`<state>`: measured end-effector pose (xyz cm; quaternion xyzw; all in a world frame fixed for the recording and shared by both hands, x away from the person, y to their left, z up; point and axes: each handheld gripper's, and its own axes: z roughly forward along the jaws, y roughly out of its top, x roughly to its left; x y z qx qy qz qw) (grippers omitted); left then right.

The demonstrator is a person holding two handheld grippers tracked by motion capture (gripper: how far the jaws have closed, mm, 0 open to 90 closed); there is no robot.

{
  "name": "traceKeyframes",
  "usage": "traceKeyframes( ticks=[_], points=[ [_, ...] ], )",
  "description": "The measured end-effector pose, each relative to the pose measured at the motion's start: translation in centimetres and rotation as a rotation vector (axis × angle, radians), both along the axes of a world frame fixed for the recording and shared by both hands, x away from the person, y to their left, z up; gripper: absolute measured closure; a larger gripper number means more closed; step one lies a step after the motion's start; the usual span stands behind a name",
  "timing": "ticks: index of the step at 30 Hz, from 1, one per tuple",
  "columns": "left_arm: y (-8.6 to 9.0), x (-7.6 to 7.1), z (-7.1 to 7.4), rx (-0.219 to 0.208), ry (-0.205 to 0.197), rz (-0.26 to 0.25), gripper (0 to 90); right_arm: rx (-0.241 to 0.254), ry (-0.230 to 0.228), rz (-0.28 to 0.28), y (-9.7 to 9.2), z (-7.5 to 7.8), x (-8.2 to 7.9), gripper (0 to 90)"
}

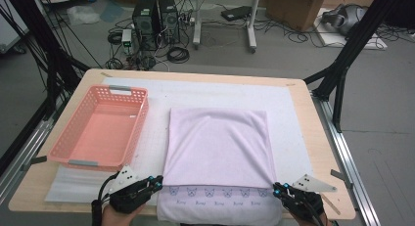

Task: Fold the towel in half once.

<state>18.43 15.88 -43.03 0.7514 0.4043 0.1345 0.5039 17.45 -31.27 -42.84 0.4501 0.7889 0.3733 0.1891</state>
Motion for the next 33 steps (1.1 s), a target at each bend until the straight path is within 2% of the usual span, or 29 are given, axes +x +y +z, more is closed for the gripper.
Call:
traceKeyframes(
  ticks=[8, 16, 20, 21, 22, 24, 25, 28, 30, 33],
  points=[
    [0.5, -1.7, 0.2, -0.015, -0.014, -0.026, 87.5, 0.003, 0.008, 0.021, -0.1, 0.0, -1.8, 84.2],
    [0.8, -4.7, 0.6, -0.023, -0.020, -0.072, 87.5, 0.026, 0.015, 0.039, -0.4, 0.5, -5.0, 84.2],
    [0.9, -5.4, 0.5, -0.025, -0.013, -0.111, 86.9, 0.026, 0.036, 0.048, -0.6, 0.3, -6.5, 84.2],
    [0.9, -5.3, 0.4, -0.033, -0.005, -0.120, 85.7, 0.020, 0.043, 0.052, -0.6, 0.1, -6.6, 83.9],
    [0.9, -5.0, 0.3, -0.046, 0.007, -0.126, 78.9, 0.014, 0.046, 0.052, -0.6, 0.0, -6.7, 82.5],
    [0.9, -4.0, 0.1, -0.063, 0.043, -0.116, 53.8, 0.023, 0.040, 0.035, -0.6, 0.0, -6.5, 72.9],
    [1.0, -3.4, 0.0, -0.065, 0.048, -0.105, 47.5, 0.040, 0.031, 0.023, -0.7, 0.2, -6.2, 69.1],
    [1.0, -1.6, 0.0, -0.061, 0.047, -0.070, 44.8, 0.073, -0.004, 0.005, -0.7, 0.6, -5.1, 64.8],
    [1.0, -0.3, 0.0, -0.048, 0.040, -0.054, 45.1, 0.065, -0.019, -0.009, -0.5, 0.6, -4.0, 64.0],
    [0.6, 1.8, -0.2, -0.072, 0.051, -0.033, 48.7, 0.050, -0.010, -0.046, -0.3, 0.1, -1.8, 64.0]
  ],
)
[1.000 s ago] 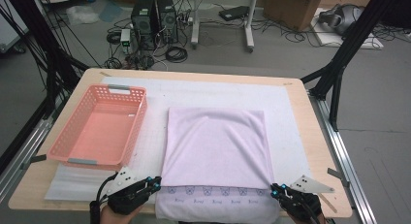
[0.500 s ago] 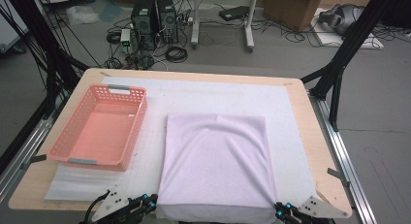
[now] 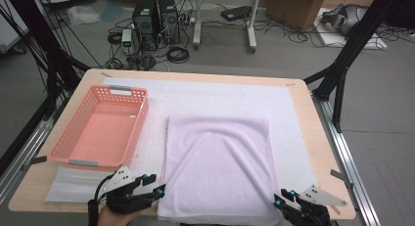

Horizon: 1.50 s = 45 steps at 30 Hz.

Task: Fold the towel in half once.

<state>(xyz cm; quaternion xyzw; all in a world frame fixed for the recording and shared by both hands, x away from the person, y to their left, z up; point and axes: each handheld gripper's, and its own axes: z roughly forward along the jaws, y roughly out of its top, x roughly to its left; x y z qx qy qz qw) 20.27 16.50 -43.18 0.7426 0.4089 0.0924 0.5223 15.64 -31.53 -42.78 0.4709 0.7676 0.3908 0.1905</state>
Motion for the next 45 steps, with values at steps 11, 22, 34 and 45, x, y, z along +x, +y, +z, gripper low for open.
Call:
traceKeyframes(
  ticks=[11, 22, 34, 45],
  points=[
    [-3.6, 4.6, -1.2, 0.102, 0.003, -0.005, 51.5, -0.046, 0.016, -0.046, 2.1, -1.2, 6.7, 58.9],
    [-5.7, 4.5, -1.8, 0.245, -0.013, -0.026, 85.0, -0.069, 0.026, -0.021, 2.6, -1.7, 7.9, 86.4],
    [-3.9, 2.8, -0.2, 0.134, -0.026, -0.061, 86.0, -0.037, 0.008, 0.006, 1.5, -0.1, 5.8, 86.8],
    [-2.9, 0.7, 0.0, 0.120, -0.001, -0.128, 83.7, -0.074, 0.053, 0.059, 1.3, 0.5, 2.9, 86.2]
  ],
)
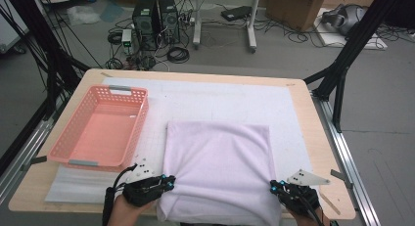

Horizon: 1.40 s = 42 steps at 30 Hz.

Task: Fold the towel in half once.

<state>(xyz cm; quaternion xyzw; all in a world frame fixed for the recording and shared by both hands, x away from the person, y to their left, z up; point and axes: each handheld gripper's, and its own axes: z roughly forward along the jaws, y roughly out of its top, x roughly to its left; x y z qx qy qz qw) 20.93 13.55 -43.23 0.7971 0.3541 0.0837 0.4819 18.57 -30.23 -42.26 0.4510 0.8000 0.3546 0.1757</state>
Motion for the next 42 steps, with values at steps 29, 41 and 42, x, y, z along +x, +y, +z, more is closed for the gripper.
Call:
traceKeyframes(
  ticks=[29, 41, 42],
  points=[
    [0.2, 8.4, 0.1, -0.065, -0.042, 0.186, 46.6, 0.005, -0.036, -0.186, 0.1, -2.2, 13.4, 89.0],
    [-0.1, 11.3, -1.0, -0.028, -0.036, 0.239, 46.5, 0.022, -0.058, -0.230, -2.7, -2.3, 14.3, 83.2],
    [-0.2, 11.6, -1.2, -0.032, -0.039, 0.255, 46.1, 0.037, -0.067, -0.226, -2.9, -2.1, 14.2, 81.3]
  ],
)
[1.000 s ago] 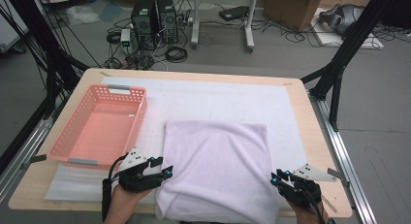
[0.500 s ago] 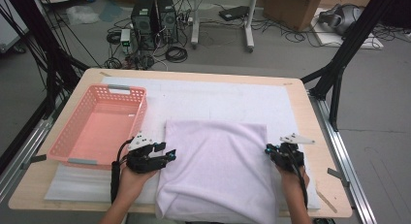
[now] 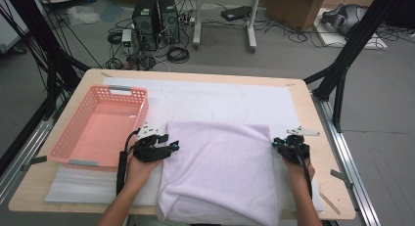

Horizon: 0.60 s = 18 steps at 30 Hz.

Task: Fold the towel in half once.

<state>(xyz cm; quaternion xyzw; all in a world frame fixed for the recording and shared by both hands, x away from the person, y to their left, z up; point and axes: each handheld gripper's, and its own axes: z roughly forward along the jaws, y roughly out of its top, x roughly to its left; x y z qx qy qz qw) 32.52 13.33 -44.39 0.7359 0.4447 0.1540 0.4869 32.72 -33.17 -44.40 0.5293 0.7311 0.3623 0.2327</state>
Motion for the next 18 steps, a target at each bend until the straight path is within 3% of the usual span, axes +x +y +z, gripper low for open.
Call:
traceKeyframes(
  ticks=[1, 3, 4, 5, 7, 11, 12, 13, 18],
  points=[
    [0.0, 0.3, -0.2, 0.000, -0.003, 0.019, 45.2, 0.013, -0.008, 0.008, -0.2, 0.2, -0.2, 79.8],
    [-0.2, 0.7, -0.6, 0.054, -0.004, 0.071, 43.9, 0.023, -0.024, 0.017, -0.3, 0.5, -0.4, 76.5],
    [-0.3, 1.0, -0.6, 0.061, 0.019, 0.095, 43.4, 0.039, -0.023, 0.023, -0.3, 0.6, -0.4, 73.6],
    [-0.3, 1.3, -0.6, 0.073, 0.036, 0.096, 43.6, 0.045, -0.026, 0.025, -0.2, 0.6, -0.3, 70.7],
    [-0.3, 2.0, -0.5, 0.111, 0.012, 0.112, 42.2, 0.050, -0.018, 0.027, 0.0, 0.4, 0.0, 64.9],
    [-0.3, 3.4, -0.6, 0.111, 0.029, 0.128, 42.2, 0.067, -0.012, 0.029, 0.3, 0.2, 0.8, 55.3],
    [-0.4, 3.8, -0.7, 0.126, 0.066, 0.130, 42.2, 0.071, -0.005, 0.029, 0.4, 0.1, 1.0, 53.2],
    [-0.5, 4.0, -0.8, 0.131, 0.076, 0.130, 41.8, 0.072, 0.000, 0.027, 0.4, 0.1, 1.2, 51.0],
    [-0.9, 4.1, -0.7, 0.178, 0.057, 0.121, 46.6, 0.064, 0.033, 0.050, 0.8, -0.4, 1.8, 50.0]
  ],
)
